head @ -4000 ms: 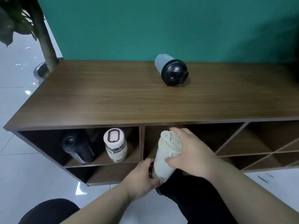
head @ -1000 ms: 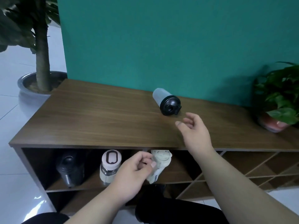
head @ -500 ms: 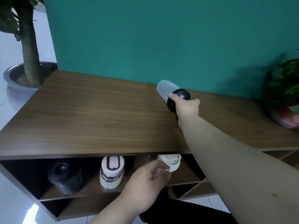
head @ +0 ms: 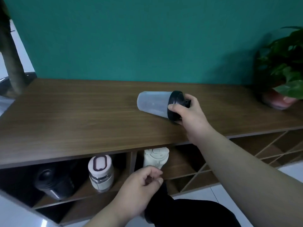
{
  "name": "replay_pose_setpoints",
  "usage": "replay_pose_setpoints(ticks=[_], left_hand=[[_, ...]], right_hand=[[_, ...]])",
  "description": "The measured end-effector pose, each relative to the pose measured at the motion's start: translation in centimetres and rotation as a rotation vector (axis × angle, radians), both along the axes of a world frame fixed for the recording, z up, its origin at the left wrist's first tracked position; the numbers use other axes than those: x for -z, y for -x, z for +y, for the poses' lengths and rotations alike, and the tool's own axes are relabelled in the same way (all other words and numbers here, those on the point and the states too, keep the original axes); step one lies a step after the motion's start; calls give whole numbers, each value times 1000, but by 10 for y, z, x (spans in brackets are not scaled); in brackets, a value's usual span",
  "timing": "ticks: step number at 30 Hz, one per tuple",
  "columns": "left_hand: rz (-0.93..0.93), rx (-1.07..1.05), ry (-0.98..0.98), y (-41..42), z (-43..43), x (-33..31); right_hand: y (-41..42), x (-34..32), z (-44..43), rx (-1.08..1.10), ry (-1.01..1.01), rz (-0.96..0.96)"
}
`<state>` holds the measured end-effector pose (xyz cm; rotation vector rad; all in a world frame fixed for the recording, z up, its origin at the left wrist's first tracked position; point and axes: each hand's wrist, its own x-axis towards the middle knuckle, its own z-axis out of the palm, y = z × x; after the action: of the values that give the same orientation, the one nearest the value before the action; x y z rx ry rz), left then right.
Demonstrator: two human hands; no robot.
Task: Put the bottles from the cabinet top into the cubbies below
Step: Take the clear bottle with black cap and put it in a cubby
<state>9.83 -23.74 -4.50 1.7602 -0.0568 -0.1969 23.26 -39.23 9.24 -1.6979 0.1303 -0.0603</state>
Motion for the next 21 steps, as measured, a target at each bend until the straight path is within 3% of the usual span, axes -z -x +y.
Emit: replay_pose_setpoints(ticks=[5, 8, 14, 18, 21], left_hand=[[66, 0, 109, 8, -28, 7], [116, 23, 76, 11, -47, 15], [204, 143, -165, -4, -90, 56], [132, 236, -263, -43, -118, 86], [56, 96, -250, -72, -130, 113]], right_hand=[[65, 4, -92, -282, -47, -103], [91, 7, -140, -420, 146, -146], [87, 59, -177, -559, 682, -53], [56, 99, -170, -570, 735, 13], [32, 124, -162, -617, 733, 21]])
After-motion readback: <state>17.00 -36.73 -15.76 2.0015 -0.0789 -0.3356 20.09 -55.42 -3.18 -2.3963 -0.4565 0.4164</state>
